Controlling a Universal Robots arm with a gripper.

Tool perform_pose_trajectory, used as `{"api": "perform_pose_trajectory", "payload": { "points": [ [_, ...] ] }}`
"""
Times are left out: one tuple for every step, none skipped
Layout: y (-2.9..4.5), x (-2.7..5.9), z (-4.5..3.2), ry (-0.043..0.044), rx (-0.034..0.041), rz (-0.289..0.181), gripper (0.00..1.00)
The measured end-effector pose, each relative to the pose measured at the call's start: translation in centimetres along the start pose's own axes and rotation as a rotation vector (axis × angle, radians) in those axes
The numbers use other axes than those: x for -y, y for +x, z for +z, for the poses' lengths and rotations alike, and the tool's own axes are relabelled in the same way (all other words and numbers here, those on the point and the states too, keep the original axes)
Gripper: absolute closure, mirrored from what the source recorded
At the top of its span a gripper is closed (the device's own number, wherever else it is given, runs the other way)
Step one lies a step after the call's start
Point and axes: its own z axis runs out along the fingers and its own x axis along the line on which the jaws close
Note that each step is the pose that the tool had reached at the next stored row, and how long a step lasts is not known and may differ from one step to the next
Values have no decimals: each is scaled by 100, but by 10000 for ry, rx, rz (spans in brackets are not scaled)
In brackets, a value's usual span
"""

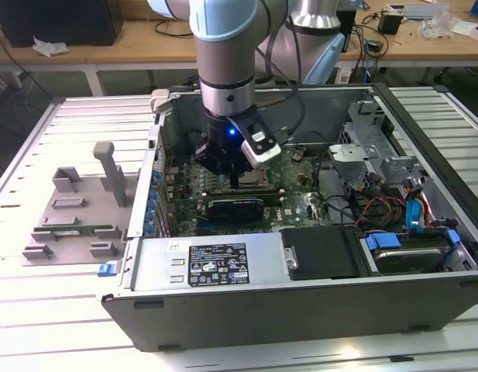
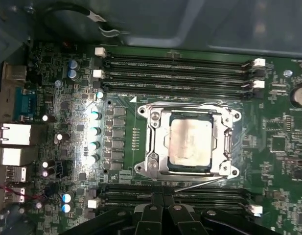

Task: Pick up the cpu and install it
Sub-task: 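Install the second cpu locking lever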

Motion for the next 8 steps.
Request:
{"api": "perform_pose_trajectory", "payload": {
  "points": [
    [16, 0, 20, -15, 1, 2, 89],
    [27, 0, 30, -33, 1, 2, 89],
    [37, 0, 39, -61, 2, 3, 89],
    [52, 0, 54, -115, 5, 6, 89],
    [64, 3, 72, -177, 9, 8, 89],
    [68, 8, 83, -196, 10, 7, 89],
    [73, 21, 98, -225, 9, 9, 89],
    [74, 36, 102, -258, 12, 10, 89]
  ]
}}
